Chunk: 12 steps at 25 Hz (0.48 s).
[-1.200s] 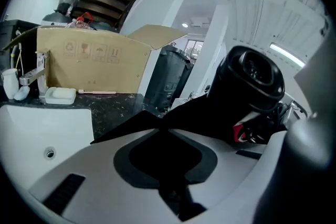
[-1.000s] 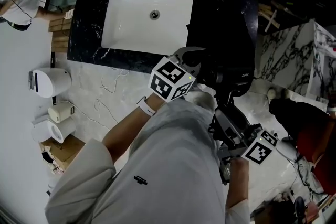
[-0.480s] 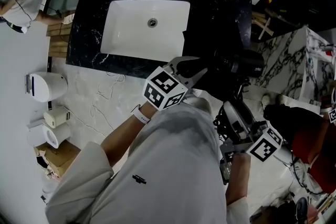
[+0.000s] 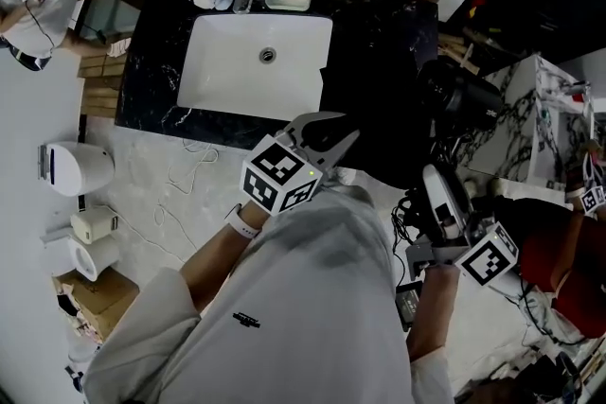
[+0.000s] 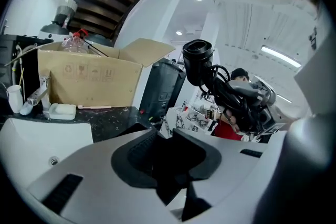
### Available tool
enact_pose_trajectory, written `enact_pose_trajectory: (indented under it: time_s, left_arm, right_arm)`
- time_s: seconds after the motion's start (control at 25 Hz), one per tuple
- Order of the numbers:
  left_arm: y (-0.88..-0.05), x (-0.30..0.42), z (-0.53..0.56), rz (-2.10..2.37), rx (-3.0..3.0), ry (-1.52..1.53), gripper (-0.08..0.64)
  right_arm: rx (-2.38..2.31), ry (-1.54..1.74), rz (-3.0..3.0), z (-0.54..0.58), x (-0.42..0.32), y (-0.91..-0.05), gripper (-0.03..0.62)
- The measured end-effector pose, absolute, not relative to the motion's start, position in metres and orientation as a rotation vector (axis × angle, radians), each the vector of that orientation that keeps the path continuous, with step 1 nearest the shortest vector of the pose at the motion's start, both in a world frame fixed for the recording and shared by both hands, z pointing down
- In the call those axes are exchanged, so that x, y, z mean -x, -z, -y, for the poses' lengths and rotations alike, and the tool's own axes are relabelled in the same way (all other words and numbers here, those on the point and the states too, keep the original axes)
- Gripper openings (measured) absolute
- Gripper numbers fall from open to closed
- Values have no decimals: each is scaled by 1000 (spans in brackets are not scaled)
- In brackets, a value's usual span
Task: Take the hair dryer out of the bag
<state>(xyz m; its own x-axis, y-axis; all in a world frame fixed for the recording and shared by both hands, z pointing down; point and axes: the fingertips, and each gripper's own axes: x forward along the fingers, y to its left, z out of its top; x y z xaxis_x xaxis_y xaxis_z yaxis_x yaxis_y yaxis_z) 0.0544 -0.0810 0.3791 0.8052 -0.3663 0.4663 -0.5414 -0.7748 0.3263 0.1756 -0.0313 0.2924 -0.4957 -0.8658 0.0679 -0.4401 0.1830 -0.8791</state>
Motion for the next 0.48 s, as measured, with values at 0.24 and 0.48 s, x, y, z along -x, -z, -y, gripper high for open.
enact_pose_trajectory:
  time_s: [0.24,0.48]
  left_arm:
    - [-341,-45,84,771,-2532,-424,36]
    - [-305,-32,92,860,-2520,-318,8]
  right_arm:
    - [1324,1142,-2015,34,-197,-275,195]
    - [1440,1035,-2024,29,-216,-269,195]
